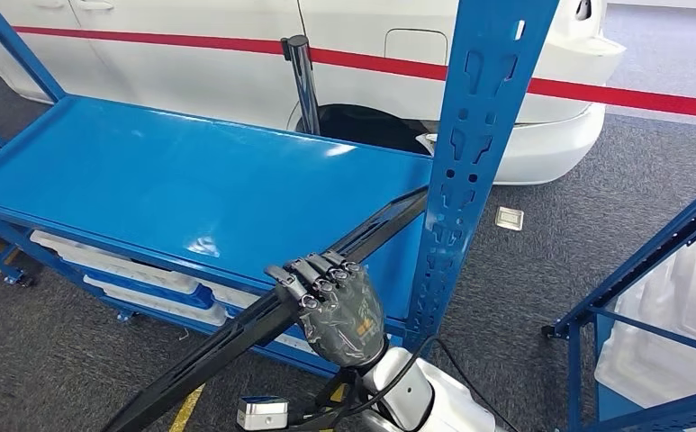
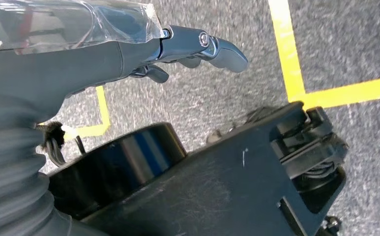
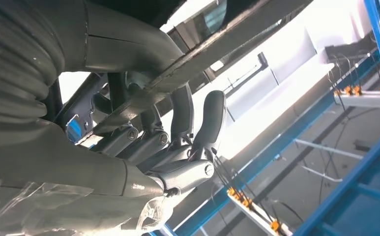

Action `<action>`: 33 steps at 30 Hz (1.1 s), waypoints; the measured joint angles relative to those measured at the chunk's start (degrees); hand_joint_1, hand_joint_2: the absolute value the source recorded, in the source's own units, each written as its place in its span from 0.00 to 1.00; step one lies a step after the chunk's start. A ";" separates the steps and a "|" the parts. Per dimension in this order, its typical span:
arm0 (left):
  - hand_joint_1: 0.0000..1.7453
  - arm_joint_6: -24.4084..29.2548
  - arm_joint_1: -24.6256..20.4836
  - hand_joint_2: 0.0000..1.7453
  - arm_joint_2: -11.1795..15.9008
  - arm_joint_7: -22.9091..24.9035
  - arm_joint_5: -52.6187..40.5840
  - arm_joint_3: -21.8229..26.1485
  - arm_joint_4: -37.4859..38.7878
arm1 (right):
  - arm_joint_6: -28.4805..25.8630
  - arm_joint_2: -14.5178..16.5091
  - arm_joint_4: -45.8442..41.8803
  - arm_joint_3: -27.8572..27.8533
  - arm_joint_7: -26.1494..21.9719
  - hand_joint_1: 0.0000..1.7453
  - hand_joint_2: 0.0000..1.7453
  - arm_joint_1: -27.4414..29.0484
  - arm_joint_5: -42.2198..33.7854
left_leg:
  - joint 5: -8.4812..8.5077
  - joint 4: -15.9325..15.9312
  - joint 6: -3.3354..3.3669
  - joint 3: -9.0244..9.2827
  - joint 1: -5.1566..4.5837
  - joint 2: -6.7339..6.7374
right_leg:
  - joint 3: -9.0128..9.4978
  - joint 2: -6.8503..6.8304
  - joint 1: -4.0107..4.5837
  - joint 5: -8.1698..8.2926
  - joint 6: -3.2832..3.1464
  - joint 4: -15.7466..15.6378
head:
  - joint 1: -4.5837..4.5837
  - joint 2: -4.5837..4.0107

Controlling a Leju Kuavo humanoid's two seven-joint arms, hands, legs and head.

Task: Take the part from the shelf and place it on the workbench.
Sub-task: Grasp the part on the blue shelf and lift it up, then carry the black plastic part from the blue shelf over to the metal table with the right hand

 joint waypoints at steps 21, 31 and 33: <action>0.00 -0.45 -0.77 1.00 -0.43 0.00 -0.90 -0.04 -0.11 | 1.26 -0.79 -0.27 0.07 -0.59 1.00 1.00 -0.55 -1.93 | 11.55 -18.56 3.59 4.87 -2.40 0.67 | 8.88 -0.48 1.36 -3.66 0.60 -4.13 | 0.14 0.00; 0.00 -0.48 -0.68 1.00 -0.37 0.00 -1.17 -0.05 -0.11 | 1.44 -0.84 -0.33 0.19 -0.86 1.00 1.00 -0.74 -2.58 | 2.44 -1.66 -0.19 0.94 -0.52 0.39 | 4.12 -0.78 0.27 1.31 -0.57 -5.65 | 0.11 0.00; 0.00 -0.47 -0.74 1.00 -0.37 0.00 -1.20 -0.05 -0.11 | 1.52 -0.85 -0.33 0.19 -0.86 1.00 1.00 -0.74 -2.64 | 5.54 -8.61 -0.71 6.10 -0.03 0.38 | 3.04 -0.75 0.07 1.95 -0.07 -5.24 | 0.11 0.00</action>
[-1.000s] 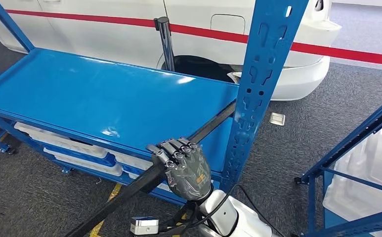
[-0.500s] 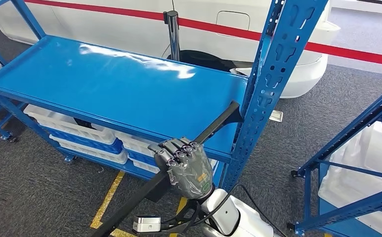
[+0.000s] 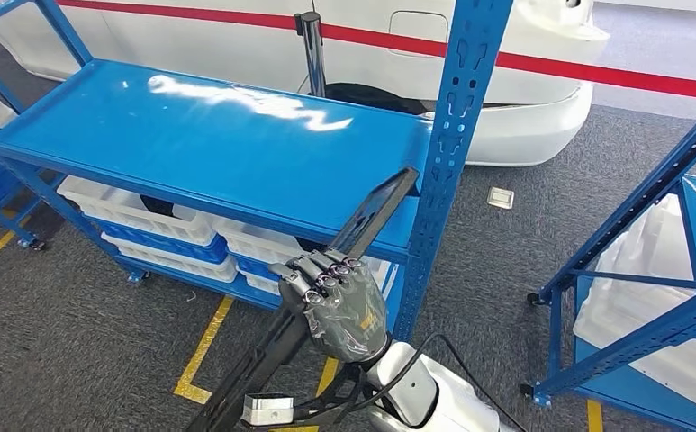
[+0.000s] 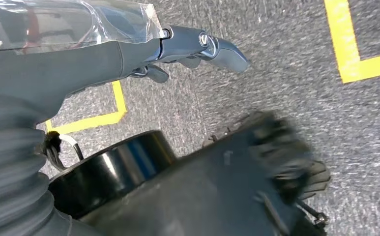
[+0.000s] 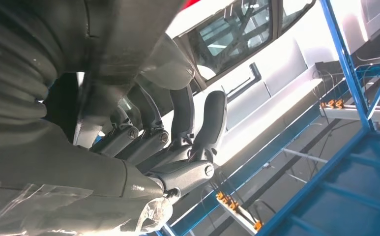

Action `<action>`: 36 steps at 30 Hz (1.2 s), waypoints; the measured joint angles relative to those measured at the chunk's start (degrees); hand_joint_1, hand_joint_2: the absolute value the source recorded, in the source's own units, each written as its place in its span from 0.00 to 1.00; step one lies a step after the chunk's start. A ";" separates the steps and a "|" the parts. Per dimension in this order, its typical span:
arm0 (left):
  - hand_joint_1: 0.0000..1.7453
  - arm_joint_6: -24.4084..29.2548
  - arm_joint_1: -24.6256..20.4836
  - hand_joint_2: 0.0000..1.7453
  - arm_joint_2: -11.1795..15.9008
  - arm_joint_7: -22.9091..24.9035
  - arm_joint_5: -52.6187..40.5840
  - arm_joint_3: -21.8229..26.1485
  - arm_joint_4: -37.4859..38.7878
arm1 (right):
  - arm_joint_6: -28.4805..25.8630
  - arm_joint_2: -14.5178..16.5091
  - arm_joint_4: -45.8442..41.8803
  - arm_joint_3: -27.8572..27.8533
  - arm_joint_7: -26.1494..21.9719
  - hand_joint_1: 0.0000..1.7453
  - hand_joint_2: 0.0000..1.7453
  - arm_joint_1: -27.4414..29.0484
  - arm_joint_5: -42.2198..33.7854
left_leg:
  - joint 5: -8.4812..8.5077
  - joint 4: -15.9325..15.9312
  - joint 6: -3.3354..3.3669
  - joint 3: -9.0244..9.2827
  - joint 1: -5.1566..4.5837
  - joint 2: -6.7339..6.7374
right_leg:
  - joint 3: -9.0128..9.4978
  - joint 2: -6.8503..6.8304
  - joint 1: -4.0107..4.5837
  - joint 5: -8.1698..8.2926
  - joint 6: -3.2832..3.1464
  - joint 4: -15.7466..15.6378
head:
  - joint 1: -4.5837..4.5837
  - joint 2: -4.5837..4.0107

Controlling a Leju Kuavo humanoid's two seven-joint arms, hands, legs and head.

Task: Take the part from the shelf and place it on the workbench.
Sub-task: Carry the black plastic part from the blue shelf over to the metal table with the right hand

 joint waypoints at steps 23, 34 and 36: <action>0.00 0.25 -0.12 1.00 -0.17 0.17 -0.66 0.01 -0.01 | 0.82 -0.51 -0.02 0.08 -0.64 1.00 1.00 -0.38 -1.15 | 3.14 -7.86 1.66 -1.63 -1.14 0.03 | 3.89 0.12 0.33 -2.45 -0.22 -0.41 | 0.15 0.01; 0.00 0.75 -0.44 1.00 -0.34 0.06 -0.71 0.02 -0.02 | 0.71 -0.48 0.00 0.17 -0.35 1.00 1.00 -0.39 -1.04 | 0.50 -10.65 0.97 5.95 -0.98 2.01 | -1.58 -0.96 0.90 1.20 0.63 0.68 | 0.17 0.01; 0.00 0.83 -0.30 1.00 -0.37 0.04 -0.72 0.02 -0.02 | 0.70 -0.49 0.01 0.16 -0.18 1.00 1.00 -0.31 -0.98 | 0.52 -11.10 1.99 5.49 -0.90 1.26 | -2.13 -1.49 0.90 1.32 1.10 1.12 | 0.20 0.00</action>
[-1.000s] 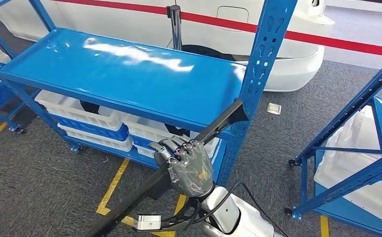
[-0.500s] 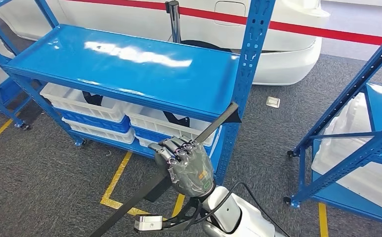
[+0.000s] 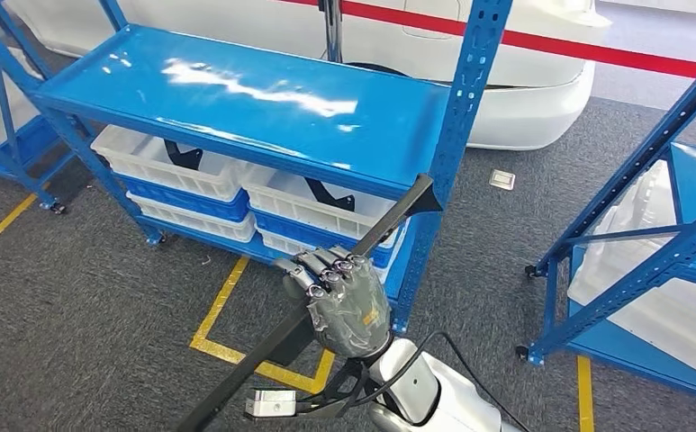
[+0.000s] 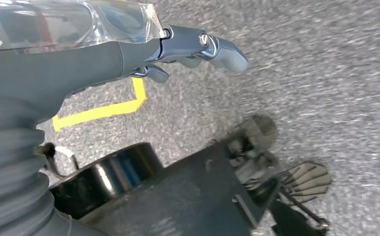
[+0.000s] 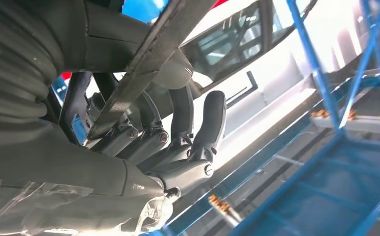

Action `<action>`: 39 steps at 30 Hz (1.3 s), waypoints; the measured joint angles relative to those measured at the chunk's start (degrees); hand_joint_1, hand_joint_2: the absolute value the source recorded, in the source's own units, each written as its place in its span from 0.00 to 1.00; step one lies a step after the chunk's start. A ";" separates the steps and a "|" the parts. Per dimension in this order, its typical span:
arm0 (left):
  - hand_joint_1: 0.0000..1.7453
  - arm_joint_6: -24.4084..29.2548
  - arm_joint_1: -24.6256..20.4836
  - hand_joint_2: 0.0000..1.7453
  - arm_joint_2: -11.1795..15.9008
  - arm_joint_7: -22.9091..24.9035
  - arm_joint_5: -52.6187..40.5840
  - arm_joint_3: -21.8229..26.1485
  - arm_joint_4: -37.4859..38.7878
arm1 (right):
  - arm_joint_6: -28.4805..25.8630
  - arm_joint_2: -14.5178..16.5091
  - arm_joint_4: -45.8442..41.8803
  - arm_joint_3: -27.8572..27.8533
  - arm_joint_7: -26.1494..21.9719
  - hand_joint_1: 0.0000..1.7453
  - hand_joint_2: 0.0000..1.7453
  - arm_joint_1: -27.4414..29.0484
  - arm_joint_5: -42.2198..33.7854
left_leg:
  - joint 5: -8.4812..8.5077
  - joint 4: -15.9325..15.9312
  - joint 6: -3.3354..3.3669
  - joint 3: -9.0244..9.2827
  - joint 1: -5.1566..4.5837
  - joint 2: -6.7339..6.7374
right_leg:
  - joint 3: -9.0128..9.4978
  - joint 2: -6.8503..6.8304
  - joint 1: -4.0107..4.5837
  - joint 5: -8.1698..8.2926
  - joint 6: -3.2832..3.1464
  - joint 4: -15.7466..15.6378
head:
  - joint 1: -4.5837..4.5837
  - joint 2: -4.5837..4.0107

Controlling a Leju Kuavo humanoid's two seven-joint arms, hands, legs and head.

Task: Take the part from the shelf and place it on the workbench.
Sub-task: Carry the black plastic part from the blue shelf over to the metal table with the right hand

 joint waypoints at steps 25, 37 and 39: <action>0.00 -0.14 0.48 1.00 -0.11 0.01 -0.27 0.00 0.00 | 0.03 0.26 0.05 0.04 0.32 1.00 1.00 0.50 0.64 | 0.27 9.57 -2.04 -8.27 1.14 -0.65 | 2.62 -0.86 -1.04 -1.67 -1.23 -1.02 | 0.26 0.00; 0.00 0.88 0.46 1.00 -0.14 0.32 -0.93 0.01 -0.02 | 0.53 -0.07 -0.01 0.02 0.78 1.00 1.00 0.99 0.51 | 4.19 0.70 1.58 -5.03 0.43 -2.65 | -5.49 1.60 -0.95 -11.61 0.88 18.44 | 0.34 0.01; 0.00 1.03 0.54 1.00 -0.14 0.40 -1.03 0.00 -0.02 | 0.60 -0.20 -0.01 0.02 0.79 1.00 1.00 1.20 0.51 | 4.27 0.74 1.59 -5.06 0.39 -3.88 | -4.33 1.89 -0.99 -9.44 0.65 16.31 | 0.34 0.01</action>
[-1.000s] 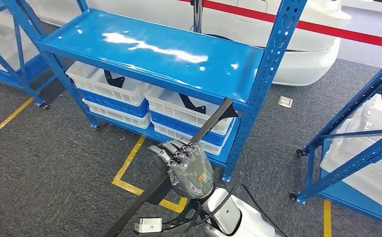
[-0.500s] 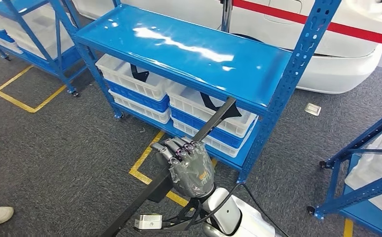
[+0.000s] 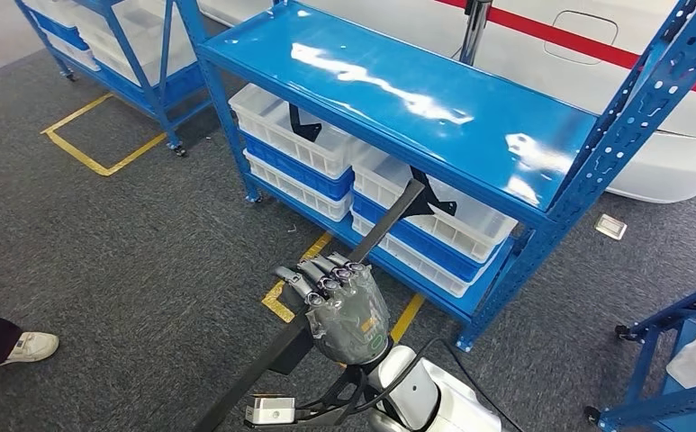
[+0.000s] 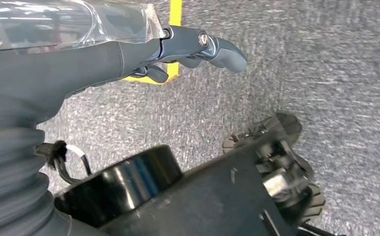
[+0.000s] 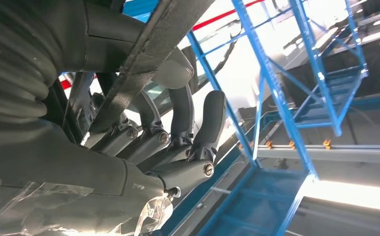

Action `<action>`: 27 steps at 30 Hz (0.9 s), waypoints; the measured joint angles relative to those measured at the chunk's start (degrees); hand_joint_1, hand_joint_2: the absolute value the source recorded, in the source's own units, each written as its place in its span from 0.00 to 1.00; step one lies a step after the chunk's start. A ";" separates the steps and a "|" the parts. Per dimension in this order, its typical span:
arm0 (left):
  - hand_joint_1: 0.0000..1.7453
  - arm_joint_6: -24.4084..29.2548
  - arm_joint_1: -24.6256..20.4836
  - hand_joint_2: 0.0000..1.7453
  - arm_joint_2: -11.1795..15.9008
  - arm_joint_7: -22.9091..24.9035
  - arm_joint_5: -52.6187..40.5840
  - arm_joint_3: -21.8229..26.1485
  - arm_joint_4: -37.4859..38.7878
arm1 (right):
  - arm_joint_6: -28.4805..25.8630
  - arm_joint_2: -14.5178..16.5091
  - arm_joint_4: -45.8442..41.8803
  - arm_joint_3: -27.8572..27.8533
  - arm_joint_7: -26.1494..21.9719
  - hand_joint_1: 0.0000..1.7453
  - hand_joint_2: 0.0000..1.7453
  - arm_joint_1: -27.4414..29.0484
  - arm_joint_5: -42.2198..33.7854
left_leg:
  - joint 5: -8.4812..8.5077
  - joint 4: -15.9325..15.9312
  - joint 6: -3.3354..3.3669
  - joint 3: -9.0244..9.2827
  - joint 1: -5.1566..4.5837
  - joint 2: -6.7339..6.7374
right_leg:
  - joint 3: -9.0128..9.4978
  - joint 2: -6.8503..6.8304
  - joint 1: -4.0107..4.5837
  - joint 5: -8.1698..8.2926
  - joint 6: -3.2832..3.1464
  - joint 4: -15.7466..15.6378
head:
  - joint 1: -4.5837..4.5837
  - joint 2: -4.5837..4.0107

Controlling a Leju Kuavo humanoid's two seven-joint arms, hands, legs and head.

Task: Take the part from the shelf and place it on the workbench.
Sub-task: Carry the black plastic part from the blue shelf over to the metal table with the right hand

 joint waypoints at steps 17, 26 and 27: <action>0.00 1.18 -0.08 1.00 0.01 1.28 -2.54 0.00 0.00 | 2.14 -0.51 -0.54 -0.17 1.22 1.00 1.00 0.52 0.36 | -2.55 8.21 -2.84 -3.61 -0.06 4.05 | 6.70 -3.43 0.09 6.52 -1.63 -15.73 | -0.05 -0.01; 0.00 4.54 -1.01 1.00 0.20 0.84 -3.02 0.01 0.00 | 1.52 -1.17 -0.96 -0.15 1.55 1.00 1.00 1.86 0.58 | -0.20 0.40 0.14 -0.57 -0.68 2.99 | 3.08 -1.30 0.28 1.17 -0.12 -7.51 | 0.05 -0.01; 0.00 4.80 -1.14 1.00 0.25 0.86 -2.86 0.02 0.00 | 1.51 -1.35 -0.97 -0.15 1.69 1.00 1.00 2.08 0.63 | -0.18 0.41 0.40 -0.58 -0.72 2.32 | 0.91 -0.50 0.31 -0.77 -0.14 -2.87 | 0.05 -0.01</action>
